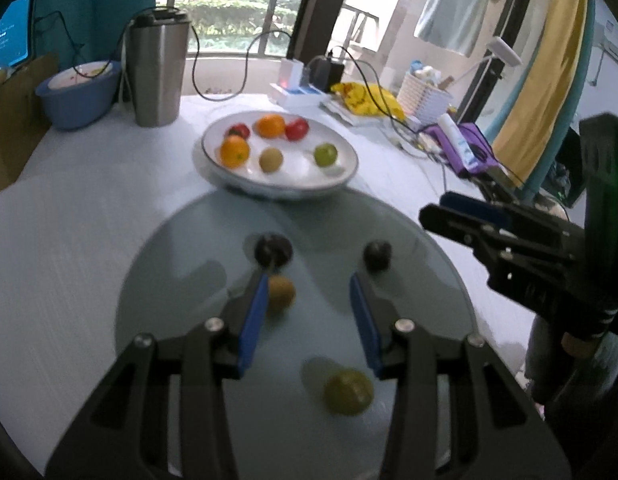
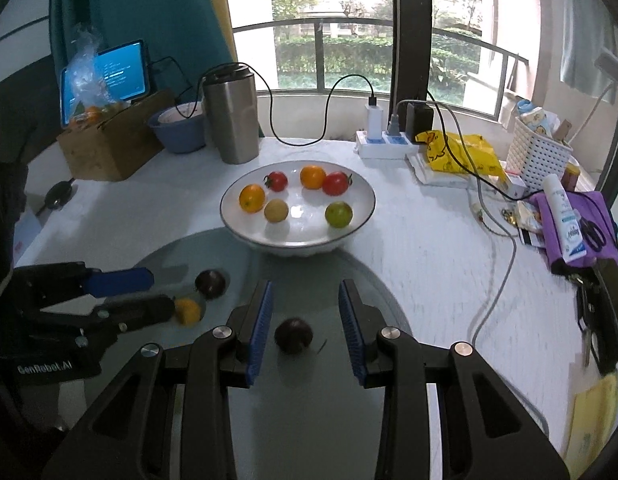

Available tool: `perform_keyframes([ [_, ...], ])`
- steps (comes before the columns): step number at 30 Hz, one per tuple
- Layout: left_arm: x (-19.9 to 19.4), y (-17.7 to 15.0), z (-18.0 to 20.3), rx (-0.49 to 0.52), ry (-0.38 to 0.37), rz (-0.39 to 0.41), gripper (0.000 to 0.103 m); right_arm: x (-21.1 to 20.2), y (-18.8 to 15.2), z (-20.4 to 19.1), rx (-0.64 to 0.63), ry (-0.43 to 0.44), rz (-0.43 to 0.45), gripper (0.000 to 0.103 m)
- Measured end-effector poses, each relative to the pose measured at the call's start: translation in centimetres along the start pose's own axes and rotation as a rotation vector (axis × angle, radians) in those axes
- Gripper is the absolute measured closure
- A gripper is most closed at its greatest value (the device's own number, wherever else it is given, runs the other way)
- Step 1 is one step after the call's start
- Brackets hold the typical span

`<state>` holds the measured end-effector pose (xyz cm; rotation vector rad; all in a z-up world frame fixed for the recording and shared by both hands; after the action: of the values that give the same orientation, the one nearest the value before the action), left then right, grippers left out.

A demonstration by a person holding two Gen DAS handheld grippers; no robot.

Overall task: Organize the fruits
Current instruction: 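Grasp a green fruit with the left tool while the right tool nears a dark plum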

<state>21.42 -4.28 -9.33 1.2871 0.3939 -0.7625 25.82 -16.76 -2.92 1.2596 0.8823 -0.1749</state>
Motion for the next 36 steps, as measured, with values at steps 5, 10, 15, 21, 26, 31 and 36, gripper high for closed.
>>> perform_keyframes([
  [5,-0.6,-2.0,0.7,-0.002,-0.003,-0.01,0.059,-1.4,-1.5,-0.5,-0.003,-0.001,0.001,0.067],
  [10,-1.1,-3.6,1.6,0.018,-0.001,-0.021,0.059,-2.0,-2.8,-0.8,0.002,0.003,-0.003,0.067],
  [15,-1.2,-5.1,2.3,0.025,-0.003,-0.045,0.059,-2.4,-3.8,-1.0,0.007,0.013,-0.008,0.067],
  [21,-0.5,-5.6,2.8,0.047,0.008,-0.065,0.059,-2.1,-4.3,-0.8,0.02,0.024,-0.017,0.067],
  [26,0.3,-5.8,3.0,0.073,0.02,-0.076,0.068,-1.1,-4.8,-0.4,0.036,0.035,-0.034,0.066],
  [31,0.6,-5.7,2.5,0.074,0.028,-0.071,0.071,0.3,-5.3,-0.1,0.049,0.05,-0.063,0.066],
  [36,0.6,-5.4,2.0,0.062,0.027,-0.067,0.072,1.8,-5.3,0.0,0.054,0.062,-0.089,0.066],
])
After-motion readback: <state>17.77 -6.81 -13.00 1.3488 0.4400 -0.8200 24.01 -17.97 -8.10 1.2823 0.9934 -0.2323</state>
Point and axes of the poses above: each gripper's, at about its wrist camera, not at the fingertips, and x roughly the way its jaws point, z to its right, y to its top, the point moved 4 cm from there along x, roughly the way its jaws point, and after that the axes turned 4 degrees about z, right-handed, at the moved point
